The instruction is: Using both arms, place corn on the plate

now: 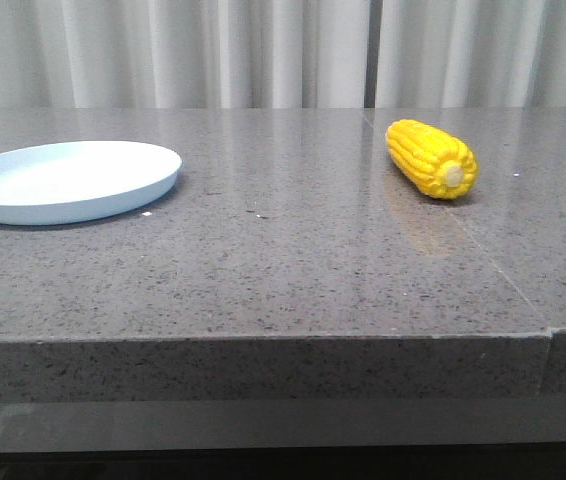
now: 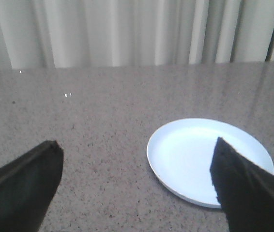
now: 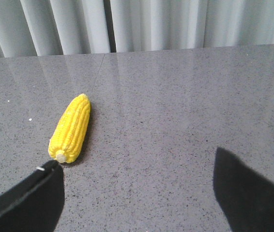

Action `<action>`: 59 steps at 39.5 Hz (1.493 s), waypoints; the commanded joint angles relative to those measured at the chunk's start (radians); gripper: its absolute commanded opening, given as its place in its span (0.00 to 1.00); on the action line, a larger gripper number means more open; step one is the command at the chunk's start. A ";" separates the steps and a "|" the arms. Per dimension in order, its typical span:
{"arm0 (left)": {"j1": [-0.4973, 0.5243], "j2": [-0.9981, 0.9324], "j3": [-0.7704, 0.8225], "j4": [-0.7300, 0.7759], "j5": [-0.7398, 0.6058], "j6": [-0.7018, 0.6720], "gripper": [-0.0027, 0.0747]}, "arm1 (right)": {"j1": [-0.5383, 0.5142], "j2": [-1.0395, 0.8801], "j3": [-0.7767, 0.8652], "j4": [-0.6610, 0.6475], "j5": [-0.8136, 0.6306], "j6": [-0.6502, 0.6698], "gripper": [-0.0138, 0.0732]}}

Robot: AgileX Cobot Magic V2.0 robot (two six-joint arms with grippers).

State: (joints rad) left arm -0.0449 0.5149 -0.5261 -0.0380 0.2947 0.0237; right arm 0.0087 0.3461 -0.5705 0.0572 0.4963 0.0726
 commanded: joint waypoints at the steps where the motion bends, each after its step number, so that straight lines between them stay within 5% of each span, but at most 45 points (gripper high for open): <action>1: -0.021 0.123 -0.083 -0.020 -0.050 0.000 0.79 | -0.006 0.015 -0.033 0.001 -0.073 -0.003 0.90; 23: -0.091 0.918 -0.691 -0.020 0.533 -0.054 0.79 | -0.006 0.015 -0.033 0.001 -0.073 -0.003 0.90; 41: -0.091 1.179 -0.821 -0.030 0.591 -0.060 0.77 | -0.006 0.015 -0.033 0.001 -0.073 -0.003 0.90; 46: -0.091 1.179 -0.821 -0.030 0.587 -0.060 0.61 | -0.006 0.015 -0.033 0.001 -0.073 -0.003 0.90; 56: -0.091 1.179 -0.821 -0.030 0.573 -0.060 0.04 | -0.006 0.015 -0.033 0.001 -0.073 -0.003 0.90; 59: -0.091 1.179 -0.821 -0.030 0.558 -0.060 0.01 | -0.006 0.015 -0.033 0.001 -0.073 -0.003 0.90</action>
State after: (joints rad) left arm -0.1336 1.7317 -1.3229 -0.0590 0.8791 -0.0335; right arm 0.0087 0.3461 -0.5705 0.0572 0.4963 0.0726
